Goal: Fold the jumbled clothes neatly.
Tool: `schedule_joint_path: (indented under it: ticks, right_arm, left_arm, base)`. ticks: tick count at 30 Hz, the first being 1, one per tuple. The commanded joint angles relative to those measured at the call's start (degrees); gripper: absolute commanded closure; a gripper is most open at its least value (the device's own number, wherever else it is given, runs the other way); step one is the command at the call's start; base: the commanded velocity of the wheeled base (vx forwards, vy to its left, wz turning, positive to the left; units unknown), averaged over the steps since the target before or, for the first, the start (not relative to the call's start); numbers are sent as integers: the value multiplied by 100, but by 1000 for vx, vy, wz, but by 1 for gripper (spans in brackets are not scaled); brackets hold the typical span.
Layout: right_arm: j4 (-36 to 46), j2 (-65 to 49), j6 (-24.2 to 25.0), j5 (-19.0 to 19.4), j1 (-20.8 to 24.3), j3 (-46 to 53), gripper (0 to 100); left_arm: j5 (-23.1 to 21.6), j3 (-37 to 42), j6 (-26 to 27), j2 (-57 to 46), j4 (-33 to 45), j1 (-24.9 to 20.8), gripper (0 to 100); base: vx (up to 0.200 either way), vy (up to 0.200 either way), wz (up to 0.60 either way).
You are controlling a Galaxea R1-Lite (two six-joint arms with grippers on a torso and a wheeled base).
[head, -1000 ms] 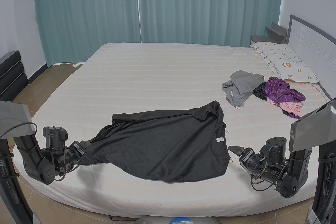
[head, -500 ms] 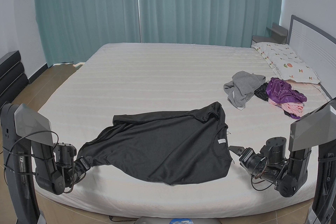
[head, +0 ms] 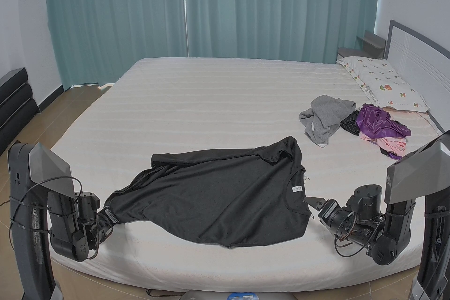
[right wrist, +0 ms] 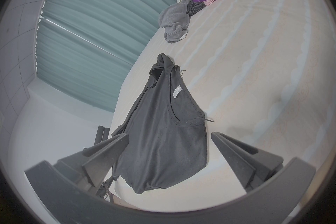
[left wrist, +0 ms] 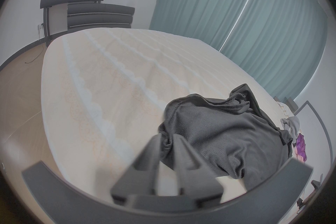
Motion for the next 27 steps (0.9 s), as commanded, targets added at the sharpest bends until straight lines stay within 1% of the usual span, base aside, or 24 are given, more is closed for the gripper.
schedule_joint_path:
  ticks: [1, 4, 5, 7, 9, 10, 11, 14, 16, 18, 23, 27]
  right_arm:
    - [-76, 41, -62, -34, 140, 27, 0]
    - [-76, 129, -378, -61, 307, -52, 0]
    - [-76, 129, -378, -61, 307, -52, 0]
    - [-41, 358, -817, -78, 430, -245, 0]
    - [-14, 393, -888, -87, 439, -280, 0]
    - [276, 454, -1151, -148, 447, -412, 0]
    - [487, 428, -1310, -210, 456, -518, 0]
    - [1102, 384, -1731, -605, 421, -825, 0]
    - [1401, 340, -1775, -720, 421, -948, 0]
    - [1717, 314, -1775, -737, 421, -1071, 0]
    - [2201, 419, -1784, -632, 403, -1537, 0]
    - [2508, 674, -1819, -658, 412, -1871, 0]
  left_arm:
    - [41, 28, -9, -1, -10, 59, 100]
    - [76, 71, -36, -97, -133, 85, 100]
    - [76, 71, -36, -97, -133, 85, 100]
    - [85, 107, -27, -150, -283, 103, 100]
    - [94, 124, -18, -150, -292, 103, 100]
    - [129, 142, -18, -150, -292, 94, 100]
    - [120, 151, -27, -168, -292, 94, 100]
    - [120, 159, -36, -203, -292, 94, 100]
    - [120, 159, -36, -194, -292, 94, 100]
    - [120, 159, -27, -185, -292, 85, 100]
    - [120, 159, -27, -185, -292, 77, 100]
    - [120, 195, -27, -176, -292, 85, 100]
  base:
    - [0, 0, 0]
    - [0, 0, 0]
    - [0, 0, 0]
    - [0, 0, 0]
    - [0, 0, 0]
    - [0, 0, 0]
    - [0, 0, 0]
    - [0, 0, 0]
    - [0, 0, 0]
    - [0, 0, 0]
    - [0, 0, 0]
    - [0, 0, 0]
